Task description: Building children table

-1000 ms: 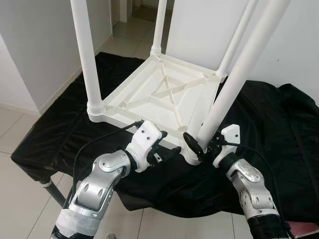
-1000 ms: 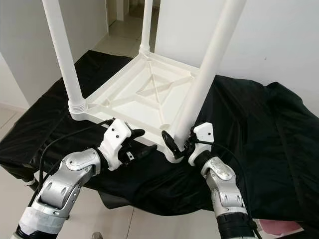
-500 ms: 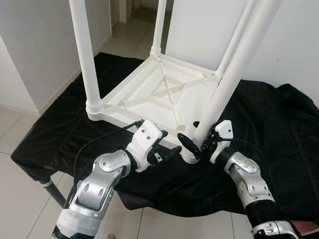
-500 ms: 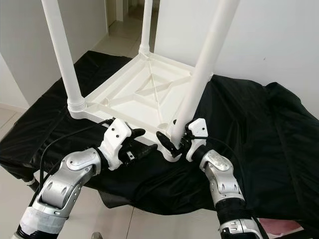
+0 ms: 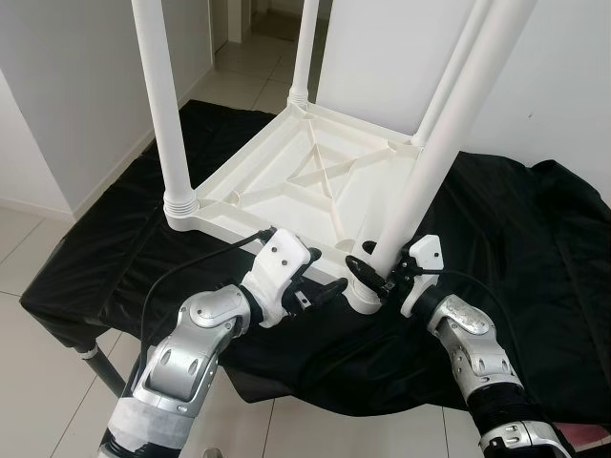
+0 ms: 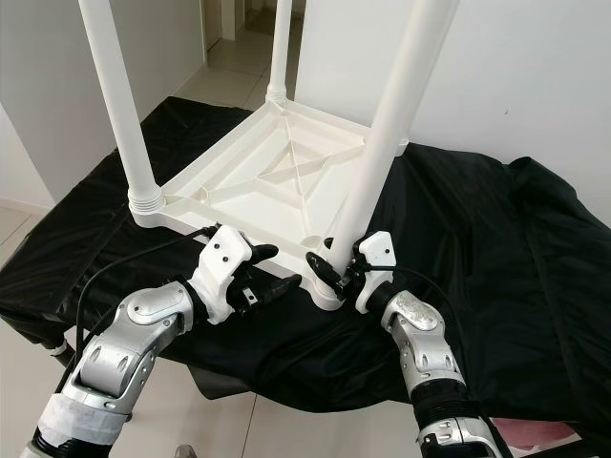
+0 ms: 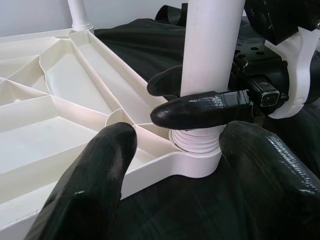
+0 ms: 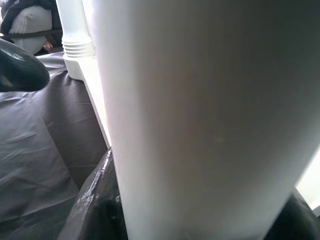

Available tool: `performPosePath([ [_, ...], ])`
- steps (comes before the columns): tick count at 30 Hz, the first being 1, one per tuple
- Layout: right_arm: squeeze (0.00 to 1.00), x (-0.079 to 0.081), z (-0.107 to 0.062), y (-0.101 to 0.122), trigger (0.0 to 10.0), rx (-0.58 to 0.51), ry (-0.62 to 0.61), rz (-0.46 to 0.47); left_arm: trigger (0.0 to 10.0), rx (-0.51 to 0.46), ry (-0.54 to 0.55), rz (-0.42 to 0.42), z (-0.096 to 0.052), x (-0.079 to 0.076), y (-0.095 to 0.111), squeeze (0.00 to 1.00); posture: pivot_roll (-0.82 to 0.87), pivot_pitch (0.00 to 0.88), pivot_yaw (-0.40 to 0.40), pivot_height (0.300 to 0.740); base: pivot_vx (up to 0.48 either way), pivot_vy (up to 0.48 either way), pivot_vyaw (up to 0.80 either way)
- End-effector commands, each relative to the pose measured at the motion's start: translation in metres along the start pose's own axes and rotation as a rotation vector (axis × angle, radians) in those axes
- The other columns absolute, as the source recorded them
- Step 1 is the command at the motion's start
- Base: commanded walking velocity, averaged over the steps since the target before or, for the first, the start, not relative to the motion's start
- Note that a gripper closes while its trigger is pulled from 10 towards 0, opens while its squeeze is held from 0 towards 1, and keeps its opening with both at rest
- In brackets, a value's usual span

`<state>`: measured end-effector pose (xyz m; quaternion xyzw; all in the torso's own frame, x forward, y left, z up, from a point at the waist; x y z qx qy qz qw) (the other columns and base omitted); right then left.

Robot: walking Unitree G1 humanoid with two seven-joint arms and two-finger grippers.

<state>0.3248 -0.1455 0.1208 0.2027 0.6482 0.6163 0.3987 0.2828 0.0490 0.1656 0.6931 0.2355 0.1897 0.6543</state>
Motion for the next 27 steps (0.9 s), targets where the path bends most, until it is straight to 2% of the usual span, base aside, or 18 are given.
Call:
performPosePath([
  [1, 0.0, 0.0, -0.004, -0.004, 10.0, 0.015, -0.012, 0.006, 10.0, -0.011, 0.024, 0.005, 0.004, 0.001, 0.002, 0.0, 0.02, 0.01, -0.094, 0.74, 0.0, 0.0, 0.0],
  [5, 0.0, -0.001, -0.004, -0.002, 10.0, 0.017, -0.032, 0.004, 10.0, -0.013, 0.025, 0.003, 0.004, 0.0, 0.002, 0.0, 0.02, 0.014, -0.096, 0.74, 0.0, 0.0, 0.0],
  [7, 0.0, -0.005, -0.004, 0.0, 10.0, 0.018, -0.12, -0.031, 10.0, -0.014, 0.025, 0.002, 0.004, 0.0, 0.001, 0.0, 0.02, 0.021, -0.099, 0.74, 0.0, 0.0, 0.0],
  [8, 0.0, -0.005, -0.004, 0.0, 10.0, 0.018, -0.12, -0.031, 10.0, -0.014, 0.025, 0.002, 0.004, 0.0, 0.001, 0.0, 0.02, 0.021, -0.099, 0.74, 0.0, 0.0, 0.0],
  [11, 0.0, -0.007, -0.005, -0.003, 10.0, 0.067, -0.231, -0.046, 10.0, -0.015, 0.031, 0.0, 0.002, 0.001, 0.001, 0.0, 0.03, 0.027, -0.1, 0.74, 0.0, 0.0, 0.0],
  [17, 0.0, -0.001, -0.007, -0.001, 10.0, 0.064, -0.358, 0.039, 10.0, -0.006, 0.036, 0.002, -0.001, 0.002, 0.0, 0.0, 0.03, 0.033, -0.095, 0.74, 0.0, 0.0, 0.0],
  [19, 0.0, 0.002, -0.007, 0.0, 10.0, 0.072, -0.389, 0.038, 10.0, -0.003, 0.036, 0.004, -0.002, 0.002, 0.0, 0.0, 0.03, 0.037, -0.093, 0.74, 0.0, 0.0, 0.0],
  [20, 0.0, 0.007, -0.008, 0.001, 10.0, 0.085, -0.445, 0.05, 10.0, 0.0, 0.038, 0.005, -0.002, 0.003, -0.001, 0.0, 0.03, 0.04, -0.091, 0.74, 0.0, 0.0, 0.0],
  [24, 0.0, 0.012, -0.009, 0.002, 10.0, 0.092, -0.519, 0.081, 10.0, -0.002, 0.038, 0.004, -0.002, 0.003, 0.0, 0.0, 0.03, 0.043, -0.092, 0.74, 0.0, 0.0, 0.0],
  [27, 0.0, 0.02, -0.01, 0.004, 10.0, 0.101, -0.627, 0.121, 10.0, -0.003, 0.039, 0.004, -0.002, 0.002, 0.0, 0.0, 0.04, 0.047, -0.1, 0.74, 0.0, 0.0, 0.0],
])
Point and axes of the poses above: a point about 5 cm out from each wrist's last joint towards the gripper, its own z axis pointing out of the wrist towards the gripper, its own y axis along the axis of the wrist's last joint, x = y × z, the point moved 2 cm from there along z, pointing out of the wrist towards the gripper, and after that the axes turned 12 degrees about -z, right-handed, at the moved point
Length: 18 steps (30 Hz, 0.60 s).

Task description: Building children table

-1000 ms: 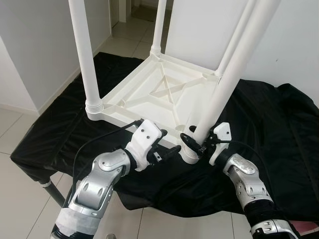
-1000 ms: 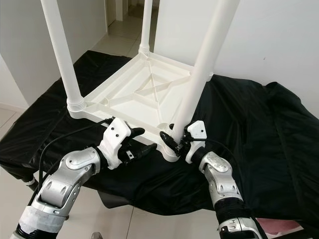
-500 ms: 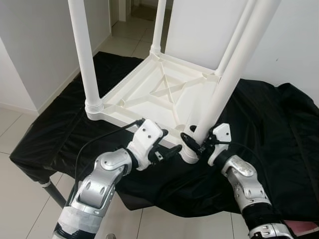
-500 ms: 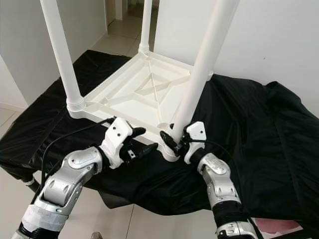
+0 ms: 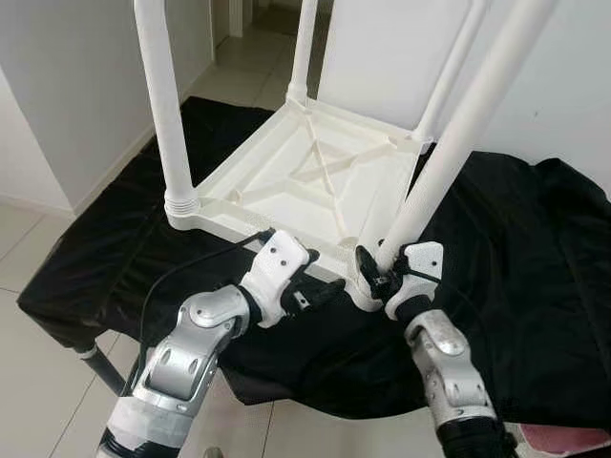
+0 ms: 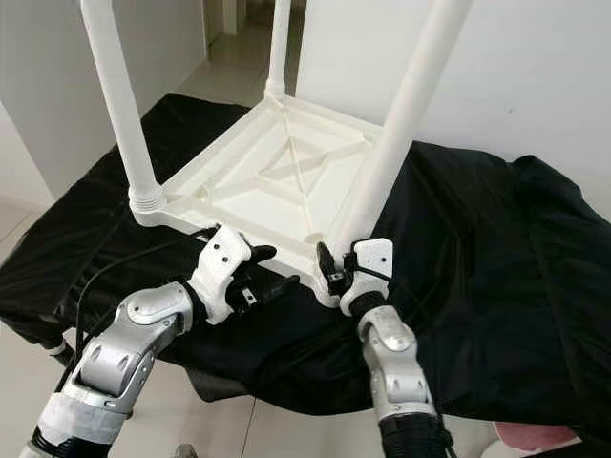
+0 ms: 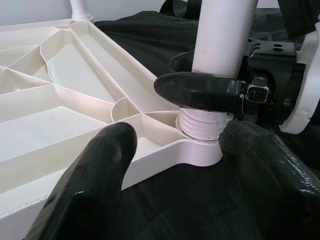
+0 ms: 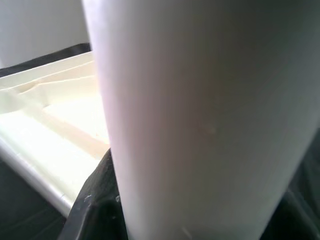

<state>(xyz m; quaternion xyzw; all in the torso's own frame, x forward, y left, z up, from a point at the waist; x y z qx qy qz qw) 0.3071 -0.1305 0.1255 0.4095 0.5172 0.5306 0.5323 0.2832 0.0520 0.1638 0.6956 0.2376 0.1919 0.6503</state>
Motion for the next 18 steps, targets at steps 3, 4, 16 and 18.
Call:
performPosePath([
  [3, 0.0, -0.003, -0.005, -0.003, 10.0, 0.039, -0.081, 0.051, 10.0, -0.014, 0.034, -0.001, -0.001, 0.0, 0.003, 0.0, 0.05, 0.049, -0.101, 0.74, 0.0, 0.0, 0.0],
  [4, 0.0, -0.003, -0.005, -0.003, 10.0, 0.039, -0.081, 0.051, 10.0, -0.014, 0.034, -0.001, -0.001, 0.0, 0.003, 0.0, 0.05, 0.049, -0.101, 0.74, 0.0, 0.0, 0.0],
  [16, 1.0, 0.008, -0.008, 0.01, 10.0, -0.017, 0.029, 0.009, 10.0, -0.008, 0.029, 0.004, -0.003, 0.0, 0.003, 0.0, 0.04, 0.041, -0.093, 0.74, 0.0, 0.0, 0.0],
  [18, 1.0, 0.005, -0.009, 0.012, 10.0, -0.028, 0.051, 0.002, 10.0, -0.01, 0.029, 0.005, -0.003, 0.0, 0.003, 0.0, 0.04, 0.041, -0.092, 0.74, 0.0, 0.0, 0.0],
])
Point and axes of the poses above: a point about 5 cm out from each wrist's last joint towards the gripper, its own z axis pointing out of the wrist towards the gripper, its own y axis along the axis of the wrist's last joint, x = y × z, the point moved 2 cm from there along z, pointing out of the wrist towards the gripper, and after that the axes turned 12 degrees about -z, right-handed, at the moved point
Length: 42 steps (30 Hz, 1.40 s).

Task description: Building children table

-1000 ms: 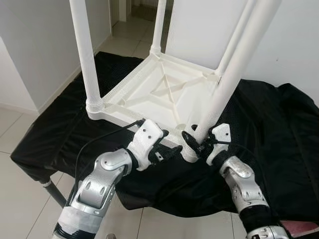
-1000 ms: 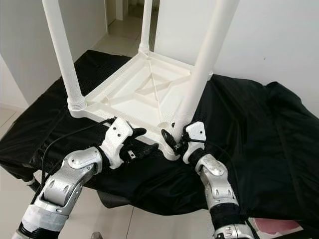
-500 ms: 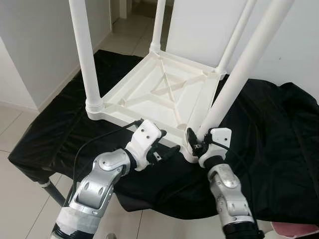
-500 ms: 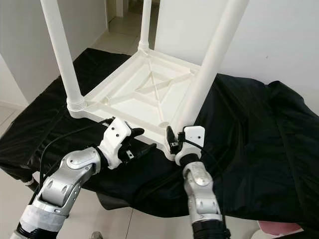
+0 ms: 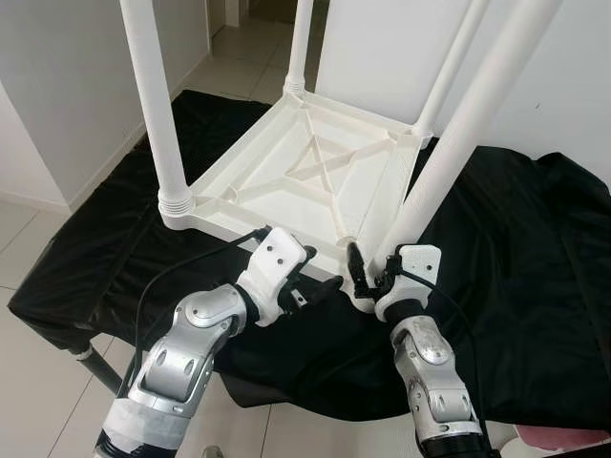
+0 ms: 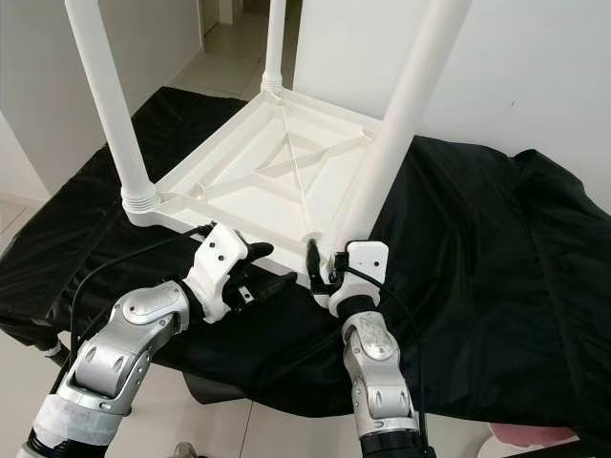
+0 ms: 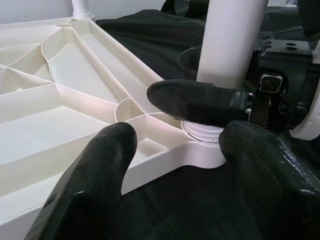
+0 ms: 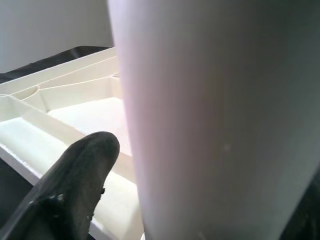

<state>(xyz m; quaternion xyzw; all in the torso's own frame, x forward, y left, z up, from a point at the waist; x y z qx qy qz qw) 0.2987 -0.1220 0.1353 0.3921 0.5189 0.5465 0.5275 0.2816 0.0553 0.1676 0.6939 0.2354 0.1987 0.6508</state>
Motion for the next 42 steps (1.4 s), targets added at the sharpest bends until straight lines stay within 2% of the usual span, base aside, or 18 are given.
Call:
performPosePath([
  [1, 1.0, -0.003, -0.003, 0.0, 10.0, 0.001, 0.012, -0.001, 10.0, -0.003, 0.022, -0.006, 0.001, -0.001, 0.0, 0.0, 0.04, 0.041, -0.092, 0.74, 0.0, 0.0, 0.0],
  [2, 1.0, -0.004, -0.003, 0.001, 10.0, -0.001, 0.033, 0.0, 10.0, -0.002, 0.019, -0.007, 0.001, -0.002, -0.001, 0.0, 0.04, 0.042, -0.088, 0.74, 0.0, 0.0, 0.0],
  [3, 0.85, -0.006, -0.004, 0.0, 10.0, 0.002, 0.053, -0.005, 10.0, 0.0, 0.017, -0.008, 0.001, -0.002, -0.001, 0.0, 0.04, 0.042, -0.088, 0.74, 0.0, 0.0, 0.0],
  [5, 0.85, -0.007, -0.005, 0.0, 10.0, 0.003, 0.078, -0.007, 10.0, 0.002, 0.013, -0.009, 0.0, -0.003, -0.001, 0.0, 0.03, 0.042, -0.084, 0.74, 0.0, 0.0, 0.0],
  [6, 0.0, -0.009, -0.005, 0.0, 10.0, -0.001, 0.114, -0.024, 10.0, 0.004, 0.01, -0.012, 0.0, -0.003, -0.001, 0.0, 0.03, 0.046, -0.077, 0.74, 0.0, 0.0, 0.0],
  [7, 0.0, -0.009, -0.005, 0.0, 10.0, -0.001, 0.114, -0.024, 10.0, 0.004, 0.01, -0.012, 0.0, -0.003, -0.001, 0.0, 0.03, 0.046, -0.077, 0.74, 0.0, 0.0, 0.0],
  [10, 0.0, -0.016, -0.004, 0.002, 10.0, -0.019, 0.264, -0.07, 10.0, 0.012, 0.0, -0.005, 0.0, -0.002, -0.002, 0.0, 0.03, 0.051, -0.074, 0.74, 0.0, 0.0, 0.0],
  [12, 0.0, -0.016, -0.004, 0.002, 10.0, -0.019, 0.264, -0.07, 10.0, 0.012, 0.0, -0.005, 0.0, -0.002, -0.002, 0.0, 0.03, 0.051, -0.074, 0.74, 0.0, 0.0, 0.0],
  [14, 0.0, -0.022, -0.003, 0.0, 10.0, -0.012, 0.34, -0.1, 10.0, 0.017, 0.001, 0.003, 0.0, -0.002, -0.002, 0.0, 0.03, 0.048, -0.075, 0.74, 0.0, 0.0, 0.0],
  [15, 0.0, -0.022, -0.003, 0.0, 10.0, -0.012, 0.34, -0.1, 10.0, 0.017, 0.001, 0.003, 0.0, -0.002, -0.002, 0.0, 0.03, 0.048, -0.075, 0.74, 0.0, 0.0, 0.0],
  [18, 0.0, -0.028, 0.001, -0.005, 10.0, 0.008, 0.478, -0.133, 10.0, 0.01, 0.025, -0.001, -0.003, 0.0, -0.002, 0.0, 0.05, 0.048, -0.088, 0.74, 0.0, 0.0, 0.0],
  [26, 0.0, -0.032, 0.012, -0.008, 9.9, 0.011, 0.569, -0.194, 10.0, 0.0, 0.056, -0.004, -0.005, 0.003, -0.001, 0.0, 0.07, 0.053, -0.101, 0.74, 0.0, 0.0, 0.0],
  [33, 0.0, -0.032, 0.02, -0.01, 10.0, 0.017, 0.598, -0.207, 10.0, -0.008, 0.071, -0.002, -0.005, 0.003, 0.001, 0.0, 0.08, 0.044, -0.116, 0.74, 0.0, 0.0, 0.0],
  [34, 0.0, -0.031, 0.02, -0.011, 2.3, 0.018, 0.608, -0.209, 10.0, -0.008, 0.072, -0.003, -0.006, 0.003, 0.0, 0.0, 0.09, 0.041, -0.117, 0.74, 0.0, 0.0, 0.0],
  [35, 0.0, -0.03, 0.02, -0.012, 0.0, 0.018, 0.619, -0.208, 10.0, -0.006, 0.072, -0.004, -0.006, 0.003, 0.0, 0.0, 0.09, 0.043, -0.116, 0.74, 0.0, 0.0, 0.0],
  [42, 0.0, -0.03, 0.016, -0.018, 0.0, 0.016, 0.659, -0.187, 10.0, -0.002, 0.068, -0.001, -0.007, 0.002, -0.001, 0.0, 0.1, 0.047, -0.116, 0.74, 0.0, 0.0, 0.0],
])
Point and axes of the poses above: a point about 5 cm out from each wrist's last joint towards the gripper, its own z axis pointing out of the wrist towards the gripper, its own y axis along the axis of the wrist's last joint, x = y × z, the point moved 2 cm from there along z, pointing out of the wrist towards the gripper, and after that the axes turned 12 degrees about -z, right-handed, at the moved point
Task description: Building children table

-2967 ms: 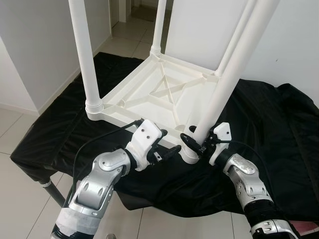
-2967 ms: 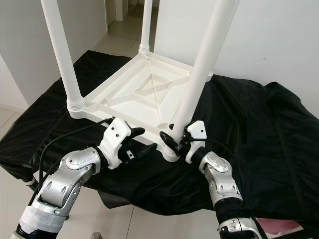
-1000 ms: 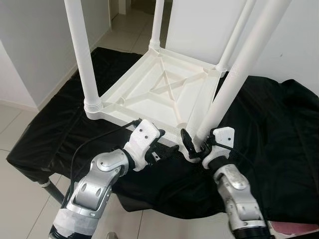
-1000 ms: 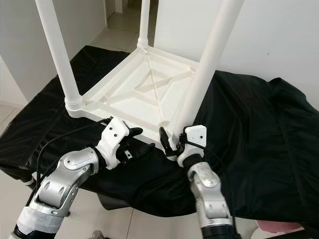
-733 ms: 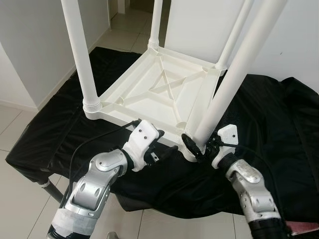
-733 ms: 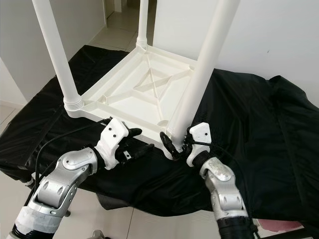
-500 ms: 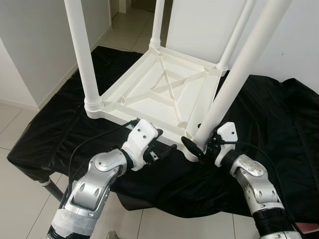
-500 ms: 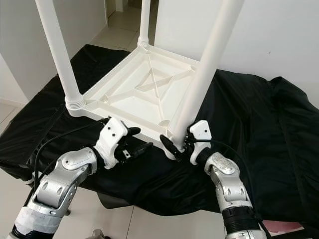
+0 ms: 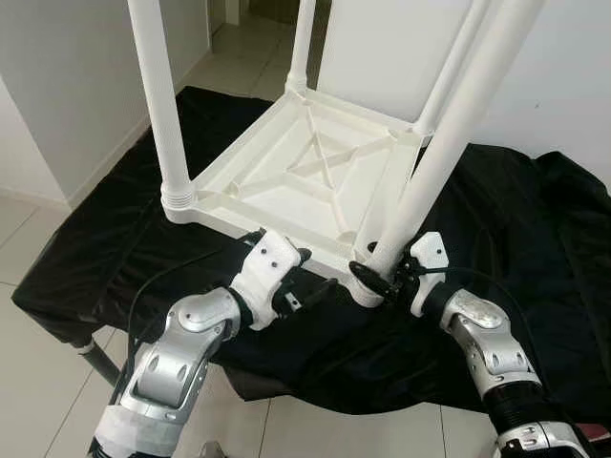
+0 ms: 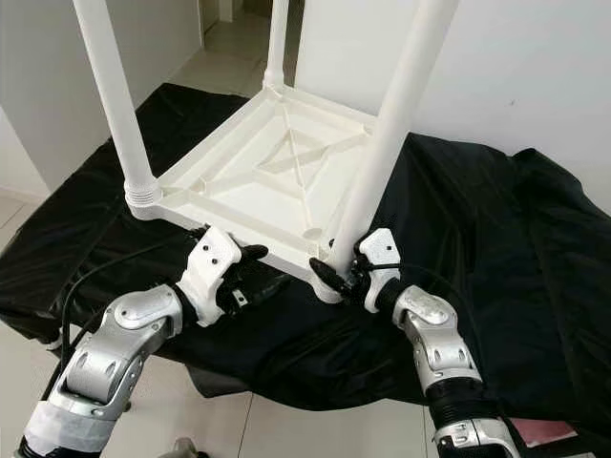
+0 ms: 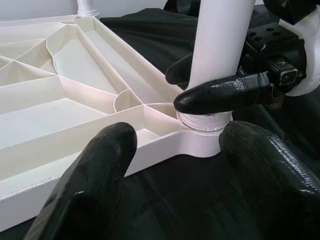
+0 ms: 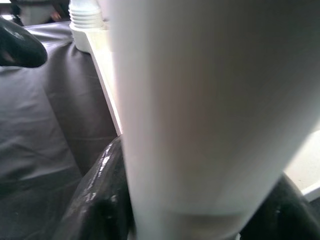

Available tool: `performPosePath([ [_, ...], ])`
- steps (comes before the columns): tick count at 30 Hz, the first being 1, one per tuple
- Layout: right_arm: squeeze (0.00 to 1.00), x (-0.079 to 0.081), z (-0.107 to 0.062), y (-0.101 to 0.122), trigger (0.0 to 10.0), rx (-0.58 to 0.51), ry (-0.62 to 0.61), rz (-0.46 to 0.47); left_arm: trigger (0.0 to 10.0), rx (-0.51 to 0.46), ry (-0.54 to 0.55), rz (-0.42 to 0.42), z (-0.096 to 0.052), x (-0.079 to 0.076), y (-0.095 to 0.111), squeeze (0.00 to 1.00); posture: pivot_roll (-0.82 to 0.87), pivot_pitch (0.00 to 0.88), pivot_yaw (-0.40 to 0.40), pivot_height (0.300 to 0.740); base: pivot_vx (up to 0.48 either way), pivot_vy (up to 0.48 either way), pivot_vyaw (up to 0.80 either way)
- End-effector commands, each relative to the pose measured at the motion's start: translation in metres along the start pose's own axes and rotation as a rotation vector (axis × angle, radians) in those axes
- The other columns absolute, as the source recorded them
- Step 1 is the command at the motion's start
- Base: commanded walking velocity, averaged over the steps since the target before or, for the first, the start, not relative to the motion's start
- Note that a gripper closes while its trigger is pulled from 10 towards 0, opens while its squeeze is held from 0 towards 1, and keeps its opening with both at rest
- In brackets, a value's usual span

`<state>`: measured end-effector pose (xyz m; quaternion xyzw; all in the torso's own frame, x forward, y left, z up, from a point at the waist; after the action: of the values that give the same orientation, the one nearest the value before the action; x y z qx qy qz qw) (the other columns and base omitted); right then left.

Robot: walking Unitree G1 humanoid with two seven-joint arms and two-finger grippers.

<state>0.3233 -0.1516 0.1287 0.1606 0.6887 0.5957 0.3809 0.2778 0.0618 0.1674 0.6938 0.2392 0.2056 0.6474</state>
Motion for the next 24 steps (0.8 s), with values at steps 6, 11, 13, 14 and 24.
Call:
performPosePath([
  [6, 0.0, 0.0047, -0.0033, -0.0053, 4.5, 0.016, 0.014, 0.007, 10.0, -0.001, 0.053, -0.006, -0.0002, 0.0034, 0.0002, 0.0, 0.09, 0.052, -0.11, 0.74, 0.0, 0.0, 0.0],
  [11, 0.0, 0.0033, -0.0044, -0.0002, 10.0, -0.01, -0.027, 0.03, 10.0, 0.002, 0.053, -0.006, -0.0005, 0.0044, 0.0003, 0.0, 0.09, 0.054, -0.101, 0.74, 0.0, 0.0, 0.0],
  [13, 0.0, 0.0031, -0.0042, 0.001, 10.0, -0.016, -0.037, 0.034, 10.0, 0.002, 0.052, -0.005, -0.0006, 0.0043, 0.0004, 0.0, 0.09, 0.054, -0.098, 0.74, 0.0, 0.0, 0.0],
  [14, 0.0, 0.003, -0.0039, 0.0023, 10.0, -0.022, -0.061, 0.035, 10.0, 0.003, 0.05, -0.003, 0.0, 0.0044, 0.0007, 0.0, 0.09, 0.057, -0.094, 0.74, 0.0, 0.0, 0.0],
  [24, 0.0, 0.0021, -0.0069, 0.0029, 10.0, 0.011, -0.276, 0.034, 10.0, 0.008, 0.046, -0.001, -0.0014, 0.0043, 0.001, 0.0, 0.09, 0.066, -0.092, 0.74, 0.0, 0.0, 0.0],
])
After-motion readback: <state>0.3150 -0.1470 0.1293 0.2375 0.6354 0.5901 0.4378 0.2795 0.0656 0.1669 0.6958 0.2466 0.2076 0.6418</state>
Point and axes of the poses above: a point about 5 cm out from each wrist's last joint towards the gripper, its own z axis pointing out of the wrist towards the gripper, its own y axis along the axis of the wrist's last joint, x = y × z, the point moved 2 cm from there along z, pointing out of the wrist towards the gripper, and after that the axes turned 12 degrees about -z, right-handed, at the moved point
